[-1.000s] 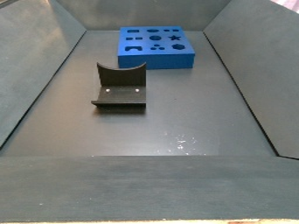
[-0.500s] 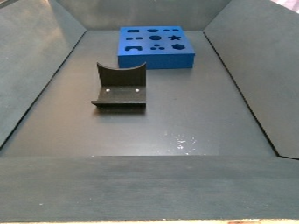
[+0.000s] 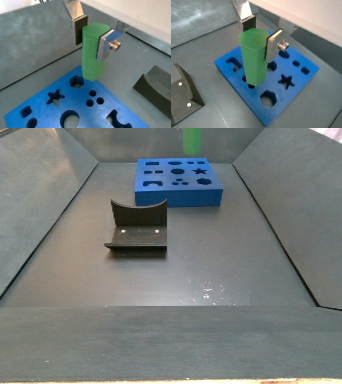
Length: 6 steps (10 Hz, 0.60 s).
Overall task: Pick up the hexagon object. Move to above the board. Insert the hexagon object.
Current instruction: Insert the hexagon object.
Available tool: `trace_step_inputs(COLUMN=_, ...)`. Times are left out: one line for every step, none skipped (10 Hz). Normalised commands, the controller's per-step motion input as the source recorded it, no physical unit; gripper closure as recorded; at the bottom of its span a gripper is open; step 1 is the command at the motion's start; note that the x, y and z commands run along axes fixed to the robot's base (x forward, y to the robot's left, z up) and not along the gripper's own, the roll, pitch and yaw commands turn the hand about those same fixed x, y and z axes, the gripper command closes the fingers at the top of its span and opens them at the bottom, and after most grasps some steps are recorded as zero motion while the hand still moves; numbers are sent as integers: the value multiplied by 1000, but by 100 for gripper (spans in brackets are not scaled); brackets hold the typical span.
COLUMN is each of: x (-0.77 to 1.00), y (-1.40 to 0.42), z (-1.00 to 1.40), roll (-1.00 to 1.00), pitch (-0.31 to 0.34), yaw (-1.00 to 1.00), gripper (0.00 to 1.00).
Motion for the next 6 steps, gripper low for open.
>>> trace_step_inputs(x=-131, y=0, z=-680, roll=131, pitch=-66, yaw=-263, gripper=100)
trace_step_inputs(x=0, y=37, z=0, roll=-29, pitch=0, yaw=-26, gripper=100)
trace_step_inputs(x=0, y=-6, z=-206, roll=0, pitch=-37, yaw=0, gripper=100)
trace_step_inputs(x=89, y=-277, z=-791, roll=249, pitch=0, yaw=-71, gripper=100)
trace_step_inputs(x=0, y=-334, z=-766, roll=406, pitch=31, yaw=-69, gripper=100)
trace_step_inputs(x=-6, y=-266, z=-483, roll=177, pitch=0, yaw=-49, gripper=100)
